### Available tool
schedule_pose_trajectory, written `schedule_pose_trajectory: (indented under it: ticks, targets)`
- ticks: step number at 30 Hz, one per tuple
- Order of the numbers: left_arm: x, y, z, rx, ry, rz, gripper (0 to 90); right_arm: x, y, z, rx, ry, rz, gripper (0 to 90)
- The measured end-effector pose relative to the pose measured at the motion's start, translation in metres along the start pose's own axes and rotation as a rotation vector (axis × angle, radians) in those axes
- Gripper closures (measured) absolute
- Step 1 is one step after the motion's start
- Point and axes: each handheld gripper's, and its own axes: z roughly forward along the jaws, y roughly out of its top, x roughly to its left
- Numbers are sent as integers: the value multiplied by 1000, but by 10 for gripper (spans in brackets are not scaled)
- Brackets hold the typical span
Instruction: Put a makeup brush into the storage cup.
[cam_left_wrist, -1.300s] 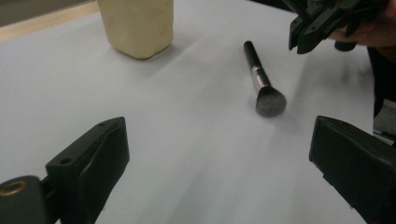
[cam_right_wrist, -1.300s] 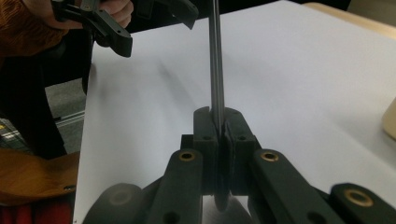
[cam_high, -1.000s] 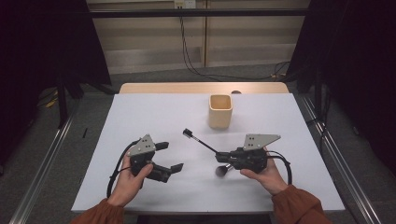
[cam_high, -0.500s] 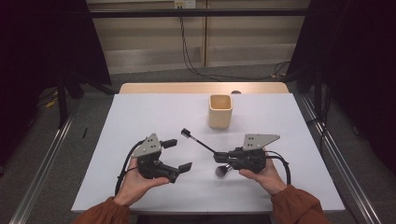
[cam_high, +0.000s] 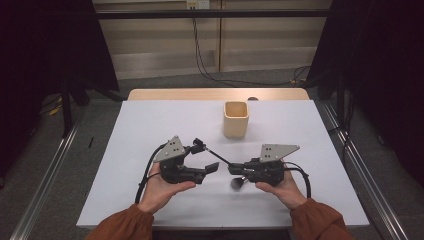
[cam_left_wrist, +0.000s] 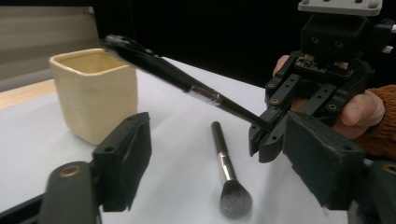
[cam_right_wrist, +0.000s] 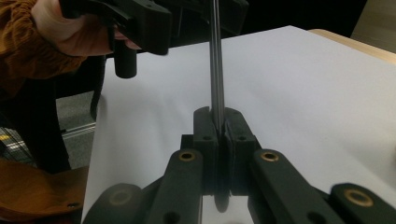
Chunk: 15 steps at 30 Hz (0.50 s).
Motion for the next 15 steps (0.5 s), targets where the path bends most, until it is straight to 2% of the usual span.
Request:
schedule_pose_trajectory:
  ticks: [3,9,10,15]
  targets:
    - [1,0,3,-5,-3,-10,322,-1,0,0,0,-4,3,858]
    - [3,-2,4,4,-3,-20,393,-1,-2,2,8,-8,7,858]
    - [4,-2,4,6,-7,-22,442,-1,-3,3,14,-6,8,857]
    - [0,-1,5,-10,-18,-22,537,0,-5,5,16,-4,8,858]
